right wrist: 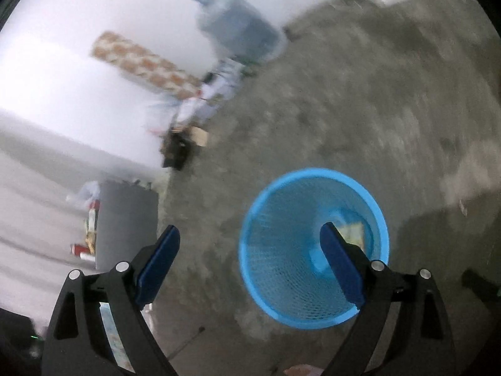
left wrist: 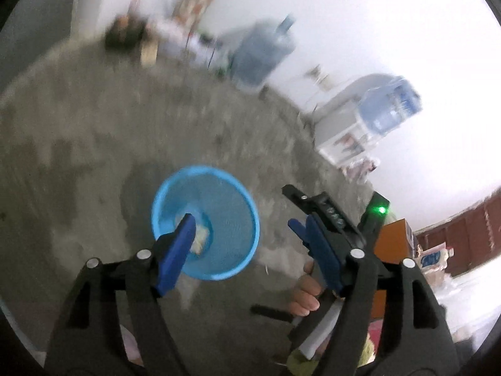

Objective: Collect trash
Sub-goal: 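Carry the yellow snack box to the blue wastebasket and release it with the left gripper, then grasp the green plastic bag with the left gripper while the right gripper grasps the white paper cup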

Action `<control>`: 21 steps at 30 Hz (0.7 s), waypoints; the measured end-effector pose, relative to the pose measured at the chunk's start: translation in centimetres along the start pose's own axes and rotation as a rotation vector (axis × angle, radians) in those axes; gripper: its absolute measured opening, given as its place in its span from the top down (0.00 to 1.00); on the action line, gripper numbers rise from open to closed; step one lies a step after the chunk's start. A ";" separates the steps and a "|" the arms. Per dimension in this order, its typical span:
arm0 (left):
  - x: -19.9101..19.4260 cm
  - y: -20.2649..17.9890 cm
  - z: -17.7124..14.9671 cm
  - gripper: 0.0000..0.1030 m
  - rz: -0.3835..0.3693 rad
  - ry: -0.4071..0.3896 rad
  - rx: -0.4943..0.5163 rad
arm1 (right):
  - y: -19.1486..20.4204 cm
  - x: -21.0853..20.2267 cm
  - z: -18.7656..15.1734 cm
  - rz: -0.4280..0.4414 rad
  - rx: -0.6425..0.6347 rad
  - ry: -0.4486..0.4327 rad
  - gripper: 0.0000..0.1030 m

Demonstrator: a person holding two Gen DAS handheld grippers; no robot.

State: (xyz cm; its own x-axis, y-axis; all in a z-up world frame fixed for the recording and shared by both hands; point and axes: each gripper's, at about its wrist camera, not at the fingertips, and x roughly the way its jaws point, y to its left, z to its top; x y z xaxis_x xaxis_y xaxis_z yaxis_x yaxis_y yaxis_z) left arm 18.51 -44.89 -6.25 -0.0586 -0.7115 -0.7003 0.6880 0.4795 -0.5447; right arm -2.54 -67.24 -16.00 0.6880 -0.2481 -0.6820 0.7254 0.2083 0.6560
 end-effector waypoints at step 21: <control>-36.0 0.5 -18.3 0.18 0.557 -0.605 0.033 | 23.5 -12.9 -10.5 0.408 -0.644 0.159 0.14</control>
State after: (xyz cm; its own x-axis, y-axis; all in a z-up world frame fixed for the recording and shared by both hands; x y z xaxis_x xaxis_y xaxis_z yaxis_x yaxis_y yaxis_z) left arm 7.67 -9.66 10.23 0.6911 -0.5323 -0.4889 0.5227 0.8353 -0.1706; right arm 5.79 -49.18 4.82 0.8627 0.0944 -0.4968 0.2499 0.7745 0.5811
